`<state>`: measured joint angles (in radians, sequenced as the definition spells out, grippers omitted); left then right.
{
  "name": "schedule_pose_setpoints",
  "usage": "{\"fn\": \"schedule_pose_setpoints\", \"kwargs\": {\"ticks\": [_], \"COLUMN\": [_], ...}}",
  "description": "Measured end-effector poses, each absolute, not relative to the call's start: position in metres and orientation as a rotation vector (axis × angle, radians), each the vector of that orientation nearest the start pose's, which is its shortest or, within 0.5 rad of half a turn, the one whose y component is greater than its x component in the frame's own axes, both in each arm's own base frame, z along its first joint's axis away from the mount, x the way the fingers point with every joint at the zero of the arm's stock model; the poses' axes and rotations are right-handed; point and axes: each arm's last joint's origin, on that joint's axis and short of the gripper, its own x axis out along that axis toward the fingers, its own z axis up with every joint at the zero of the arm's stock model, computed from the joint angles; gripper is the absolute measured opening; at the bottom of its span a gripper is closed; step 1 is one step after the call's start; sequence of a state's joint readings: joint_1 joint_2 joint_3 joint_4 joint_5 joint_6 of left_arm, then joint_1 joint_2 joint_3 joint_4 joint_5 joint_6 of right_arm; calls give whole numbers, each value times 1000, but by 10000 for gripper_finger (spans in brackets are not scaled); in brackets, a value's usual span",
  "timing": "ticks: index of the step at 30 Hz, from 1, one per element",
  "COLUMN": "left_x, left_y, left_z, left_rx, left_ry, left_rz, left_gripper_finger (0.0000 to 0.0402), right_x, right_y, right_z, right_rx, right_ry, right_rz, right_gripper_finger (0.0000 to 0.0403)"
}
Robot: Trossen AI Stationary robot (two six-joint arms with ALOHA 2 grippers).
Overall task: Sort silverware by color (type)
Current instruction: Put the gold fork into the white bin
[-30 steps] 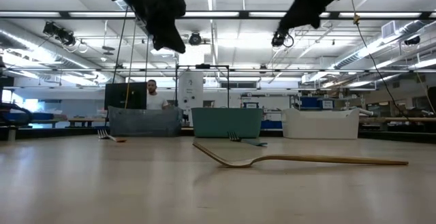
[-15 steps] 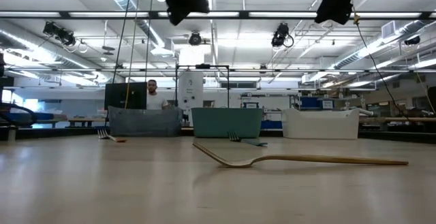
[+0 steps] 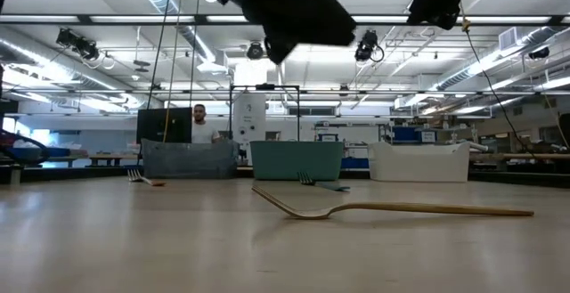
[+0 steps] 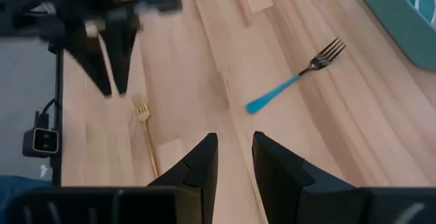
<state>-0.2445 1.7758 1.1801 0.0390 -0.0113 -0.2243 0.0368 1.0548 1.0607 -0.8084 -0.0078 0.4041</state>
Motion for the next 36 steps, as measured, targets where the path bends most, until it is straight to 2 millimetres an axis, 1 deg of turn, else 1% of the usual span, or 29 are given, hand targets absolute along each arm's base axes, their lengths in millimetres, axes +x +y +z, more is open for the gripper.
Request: {"fn": "schedule_pose_setpoints", "kwargs": {"ticks": [6, 14, 18, 26, 29, 36], "left_x": [388, 391, 394, 393, 392, 391], "left_y": [-114, -126, -126, -129, -133, -139], "left_z": [178, 146, 136, 134, 134, 123], "left_rx": [-134, -137, -163, -163, -154, -140], "left_ry": [683, 762, 766, 767, 767, 791], "left_rz": [-160, -163, -151, -157, -167, -168], "left_gripper_finger": [78, 78, 78, 78, 78, 78], "right_x": [203, 204, 203, 203, 203, 203], "right_y": [11, 11, 12, 11, 10, 10], "right_z": [324, 324, 324, 323, 323, 323], "right_rx": [385, 373, 361, 340, 329, 310], "right_ry": [807, 803, 804, 809, 803, 799], "right_rz": [-115, -128, -122, -116, -141, -158], "right_gripper_finger": [99, 99, 99, 99, 99, 99]}}
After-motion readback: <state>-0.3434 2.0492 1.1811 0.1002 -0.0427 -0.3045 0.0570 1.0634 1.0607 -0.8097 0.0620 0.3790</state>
